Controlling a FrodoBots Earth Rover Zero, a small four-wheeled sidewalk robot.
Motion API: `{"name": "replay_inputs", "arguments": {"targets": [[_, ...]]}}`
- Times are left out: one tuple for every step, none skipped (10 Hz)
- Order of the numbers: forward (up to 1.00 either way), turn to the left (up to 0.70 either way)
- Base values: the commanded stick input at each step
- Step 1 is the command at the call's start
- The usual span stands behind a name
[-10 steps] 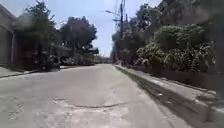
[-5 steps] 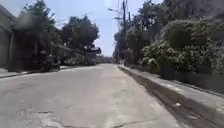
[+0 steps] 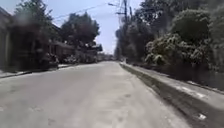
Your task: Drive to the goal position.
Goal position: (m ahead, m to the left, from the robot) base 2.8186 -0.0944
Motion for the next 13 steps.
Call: {"name": "replay_inputs", "arguments": {"targets": [[1.00,0.00],[1.00,0.00],[1.00,0.00],[1.00,0.00],[1.00,0.00],[1.00,0.00],[1.00,0.00],[1.00,0.00],[1.00,0.00],[1.00,0.00],[1.00,0.00],[1.00,0.00],[1.00,0.00]]}}
